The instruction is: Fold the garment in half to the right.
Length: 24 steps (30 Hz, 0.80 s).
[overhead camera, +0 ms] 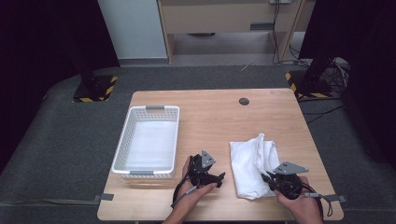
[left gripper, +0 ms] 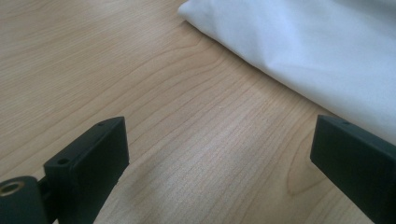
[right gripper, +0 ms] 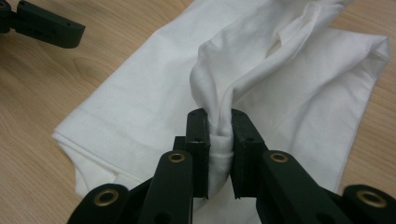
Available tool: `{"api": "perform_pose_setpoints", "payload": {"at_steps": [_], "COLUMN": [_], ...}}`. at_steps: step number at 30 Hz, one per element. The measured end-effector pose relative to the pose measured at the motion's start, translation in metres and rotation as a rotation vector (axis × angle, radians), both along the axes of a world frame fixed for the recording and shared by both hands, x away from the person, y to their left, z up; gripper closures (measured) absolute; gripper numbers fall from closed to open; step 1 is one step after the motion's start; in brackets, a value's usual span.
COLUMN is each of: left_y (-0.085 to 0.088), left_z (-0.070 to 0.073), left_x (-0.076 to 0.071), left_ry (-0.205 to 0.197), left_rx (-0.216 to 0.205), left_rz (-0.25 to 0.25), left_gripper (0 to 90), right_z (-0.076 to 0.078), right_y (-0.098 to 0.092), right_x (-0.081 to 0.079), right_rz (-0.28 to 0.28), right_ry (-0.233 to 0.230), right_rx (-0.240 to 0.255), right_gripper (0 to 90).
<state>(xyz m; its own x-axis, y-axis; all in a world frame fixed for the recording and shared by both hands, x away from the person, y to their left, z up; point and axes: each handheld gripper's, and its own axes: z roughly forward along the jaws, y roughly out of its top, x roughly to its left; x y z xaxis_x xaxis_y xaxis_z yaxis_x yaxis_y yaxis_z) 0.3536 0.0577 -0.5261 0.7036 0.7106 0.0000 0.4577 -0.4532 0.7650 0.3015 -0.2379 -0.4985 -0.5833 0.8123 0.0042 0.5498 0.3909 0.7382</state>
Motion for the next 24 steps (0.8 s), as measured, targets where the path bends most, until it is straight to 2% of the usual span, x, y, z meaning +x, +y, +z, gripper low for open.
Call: {"api": "perform_pose_setpoints", "payload": {"at_steps": [14, 24], "left_y": [0.004, 0.001], "left_z": [-0.004, -0.004], "left_x": [0.002, 0.0], "left_ry": [-0.001, -0.004], "left_rx": [0.015, 0.022], "left_rz": [0.018, 0.01], "left_gripper": [3.4, 3.5], "right_z": [-0.002, -0.008], "right_y": [-0.011, -0.015], "right_x": [-0.004, -0.006], "right_rz": [-0.027, -0.039], "right_ry": [0.006, 0.02], "right_rx": [0.0, 0.003], "right_gripper": [79.4, 77.0]}}
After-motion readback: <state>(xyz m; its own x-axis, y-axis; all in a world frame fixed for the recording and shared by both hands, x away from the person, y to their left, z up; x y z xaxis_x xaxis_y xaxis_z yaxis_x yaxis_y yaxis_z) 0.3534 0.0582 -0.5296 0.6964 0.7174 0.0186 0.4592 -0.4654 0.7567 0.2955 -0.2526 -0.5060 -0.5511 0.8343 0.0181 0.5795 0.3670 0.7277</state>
